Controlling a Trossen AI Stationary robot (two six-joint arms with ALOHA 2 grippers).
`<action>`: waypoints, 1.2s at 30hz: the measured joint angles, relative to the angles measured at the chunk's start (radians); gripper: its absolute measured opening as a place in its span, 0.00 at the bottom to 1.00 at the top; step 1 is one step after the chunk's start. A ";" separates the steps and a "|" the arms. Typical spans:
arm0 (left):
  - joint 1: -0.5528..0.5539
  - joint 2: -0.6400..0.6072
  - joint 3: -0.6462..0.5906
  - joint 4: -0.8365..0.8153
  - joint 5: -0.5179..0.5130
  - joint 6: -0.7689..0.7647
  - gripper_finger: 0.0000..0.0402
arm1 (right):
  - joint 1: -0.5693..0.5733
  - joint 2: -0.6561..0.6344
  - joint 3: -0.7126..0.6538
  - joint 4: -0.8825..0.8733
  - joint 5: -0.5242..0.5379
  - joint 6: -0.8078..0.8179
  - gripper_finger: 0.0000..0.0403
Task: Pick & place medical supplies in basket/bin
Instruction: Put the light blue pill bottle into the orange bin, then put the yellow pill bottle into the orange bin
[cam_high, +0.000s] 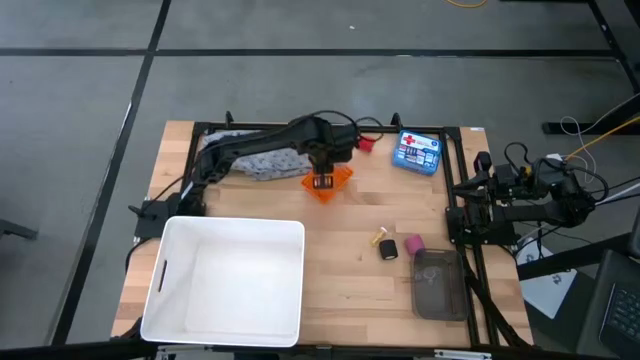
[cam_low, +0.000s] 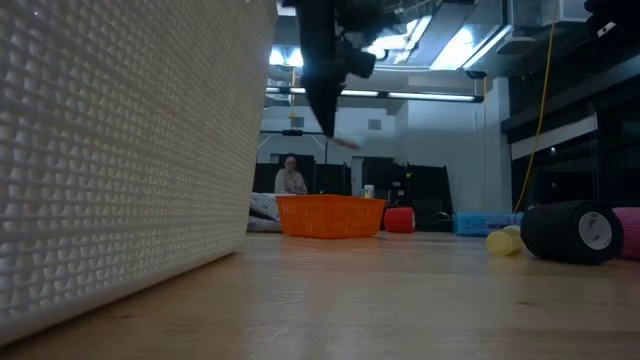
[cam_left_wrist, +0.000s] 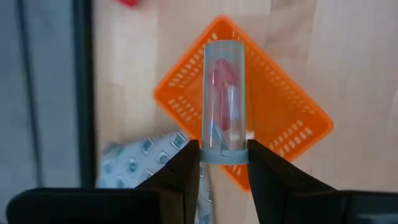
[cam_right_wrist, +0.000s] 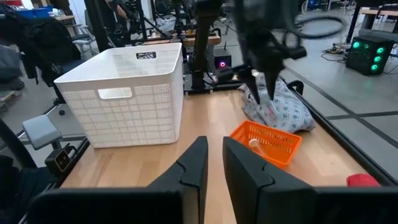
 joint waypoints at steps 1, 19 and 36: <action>0.014 0.000 -0.022 0.024 0.035 -0.001 0.26 | 0.000 0.000 0.000 0.000 -0.004 0.000 0.13; 0.076 0.002 -0.414 0.312 0.134 0.001 0.29 | 0.000 0.000 0.000 -0.001 -0.013 0.003 0.13; -0.018 0.002 -0.288 0.288 -0.027 0.009 0.53 | 0.000 0.000 0.000 -0.001 -0.013 0.003 0.13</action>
